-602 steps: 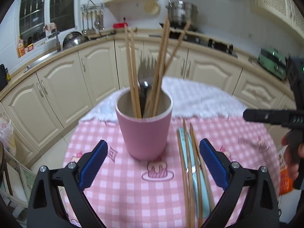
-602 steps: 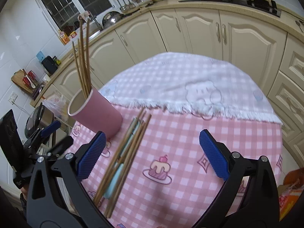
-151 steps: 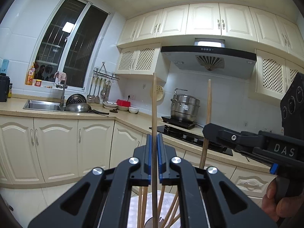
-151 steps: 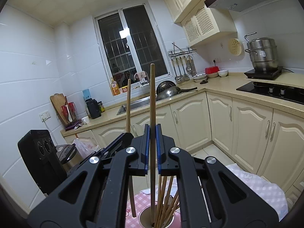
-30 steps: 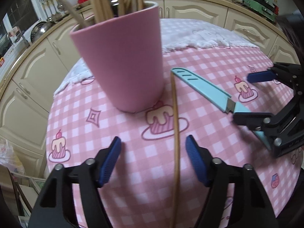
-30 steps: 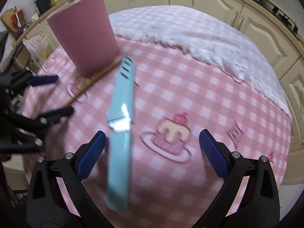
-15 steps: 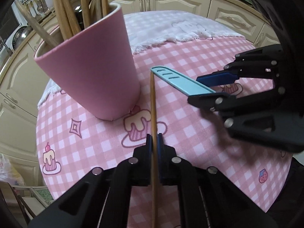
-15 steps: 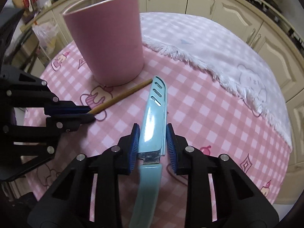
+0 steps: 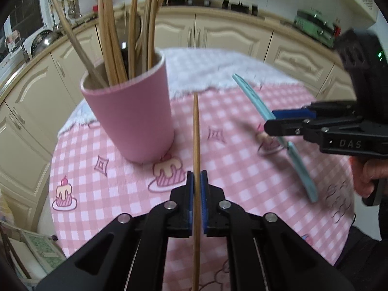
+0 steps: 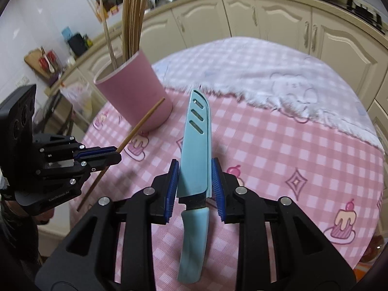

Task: Organize utensils
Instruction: 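Lift the chopstick and blue knife upright above the pink cup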

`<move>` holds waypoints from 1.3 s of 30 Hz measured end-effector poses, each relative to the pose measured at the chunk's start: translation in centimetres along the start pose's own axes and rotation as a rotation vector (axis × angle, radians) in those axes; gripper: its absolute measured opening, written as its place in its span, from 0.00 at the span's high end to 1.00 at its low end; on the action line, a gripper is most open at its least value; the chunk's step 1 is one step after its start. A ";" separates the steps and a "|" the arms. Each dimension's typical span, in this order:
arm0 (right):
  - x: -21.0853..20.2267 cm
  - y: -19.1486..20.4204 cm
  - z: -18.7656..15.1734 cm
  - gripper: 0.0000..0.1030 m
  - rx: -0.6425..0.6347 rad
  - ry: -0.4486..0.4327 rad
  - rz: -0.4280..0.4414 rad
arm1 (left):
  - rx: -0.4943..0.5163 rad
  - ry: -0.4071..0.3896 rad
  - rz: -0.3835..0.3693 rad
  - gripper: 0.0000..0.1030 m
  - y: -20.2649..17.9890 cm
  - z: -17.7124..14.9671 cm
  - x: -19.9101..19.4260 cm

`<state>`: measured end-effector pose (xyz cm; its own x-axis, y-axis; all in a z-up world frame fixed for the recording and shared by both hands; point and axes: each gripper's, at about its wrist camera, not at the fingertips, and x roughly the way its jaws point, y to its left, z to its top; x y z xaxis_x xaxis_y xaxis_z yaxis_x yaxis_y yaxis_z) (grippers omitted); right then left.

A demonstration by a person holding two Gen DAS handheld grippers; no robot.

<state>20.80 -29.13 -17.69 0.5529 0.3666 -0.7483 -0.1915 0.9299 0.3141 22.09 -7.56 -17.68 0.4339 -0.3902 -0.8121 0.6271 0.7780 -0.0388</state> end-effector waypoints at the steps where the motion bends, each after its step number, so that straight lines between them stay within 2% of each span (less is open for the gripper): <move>1: -0.4 -0.1 -0.1 0.74 0.005 -0.018 0.006 | -0.001 -0.019 0.000 0.95 -0.1 0.0 -0.4; 9: -2.8 -0.5 -0.3 0.74 0.019 -0.107 0.032 | -0.030 -0.215 -0.001 0.95 -0.9 0.8 -4.0; 23: -4.8 0.9 0.8 0.74 0.001 -0.210 0.090 | -0.157 -0.437 0.030 0.95 0.8 1.5 -8.2; 32: -6.1 2.6 3.0 0.74 -0.044 -0.265 0.115 | -0.214 -0.551 0.069 0.95 2.3 2.4 -10.2; 39: -8.4 4.8 6.8 0.74 -0.105 -0.352 0.163 | -0.225 -0.664 0.104 0.95 3.3 4.8 -12.6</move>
<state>20.72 -27.94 -5.90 0.7492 0.4934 -0.4419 -0.3710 0.8653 0.3371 21.80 -2.39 -4.83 0.8319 -0.4705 -0.2942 0.4434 0.8824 -0.1574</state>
